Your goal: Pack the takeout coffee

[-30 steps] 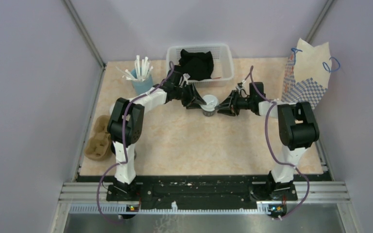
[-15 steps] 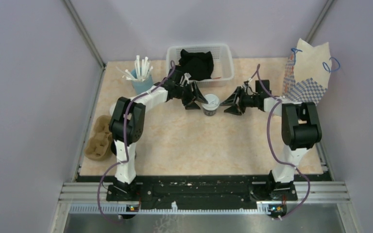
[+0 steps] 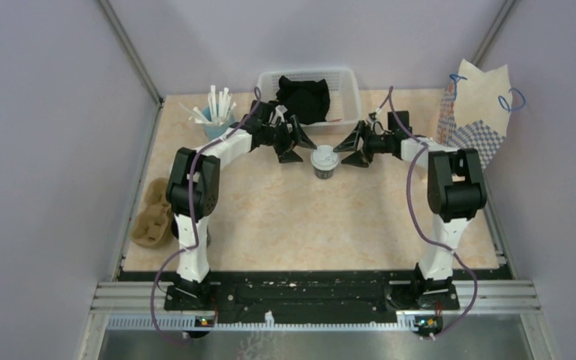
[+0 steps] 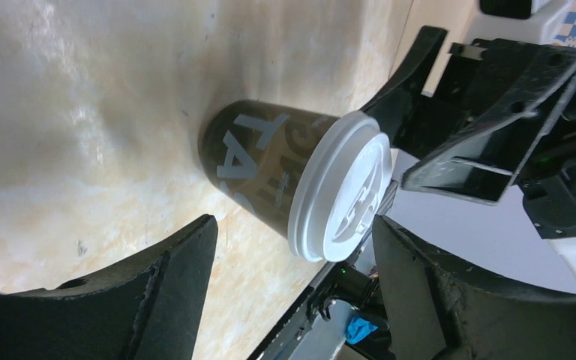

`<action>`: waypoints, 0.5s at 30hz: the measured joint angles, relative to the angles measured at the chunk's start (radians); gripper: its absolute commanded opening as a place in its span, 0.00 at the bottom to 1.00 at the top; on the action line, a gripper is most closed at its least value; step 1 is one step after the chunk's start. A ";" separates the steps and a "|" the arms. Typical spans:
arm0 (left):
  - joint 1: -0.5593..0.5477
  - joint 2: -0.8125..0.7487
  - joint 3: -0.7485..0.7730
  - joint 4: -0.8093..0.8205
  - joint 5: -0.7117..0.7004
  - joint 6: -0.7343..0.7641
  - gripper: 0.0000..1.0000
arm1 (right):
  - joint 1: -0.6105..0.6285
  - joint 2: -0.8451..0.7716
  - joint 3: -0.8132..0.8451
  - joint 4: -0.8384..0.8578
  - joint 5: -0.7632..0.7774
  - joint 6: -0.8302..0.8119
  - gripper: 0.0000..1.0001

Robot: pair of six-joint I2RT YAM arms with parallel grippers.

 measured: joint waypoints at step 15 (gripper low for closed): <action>0.000 0.067 0.006 0.058 0.018 -0.008 0.67 | 0.005 0.081 0.018 0.034 -0.025 0.029 0.63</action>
